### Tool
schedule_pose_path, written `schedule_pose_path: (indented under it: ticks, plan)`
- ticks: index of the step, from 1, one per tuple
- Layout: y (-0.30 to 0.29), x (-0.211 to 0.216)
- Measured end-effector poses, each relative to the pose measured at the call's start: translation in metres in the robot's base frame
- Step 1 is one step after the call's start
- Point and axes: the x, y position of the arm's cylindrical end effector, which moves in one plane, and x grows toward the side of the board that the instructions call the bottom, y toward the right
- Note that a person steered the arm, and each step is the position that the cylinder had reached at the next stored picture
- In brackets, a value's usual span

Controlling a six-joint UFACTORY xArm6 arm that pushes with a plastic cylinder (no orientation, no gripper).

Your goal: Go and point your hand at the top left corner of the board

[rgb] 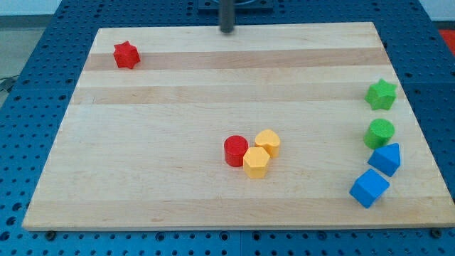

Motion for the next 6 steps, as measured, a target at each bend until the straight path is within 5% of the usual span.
schedule_pose_path:
  ticks: [4,5,6]
  plan:
    - [-0.244,0.002]
    - [-0.239,0.006]
    - [-0.188,0.059]
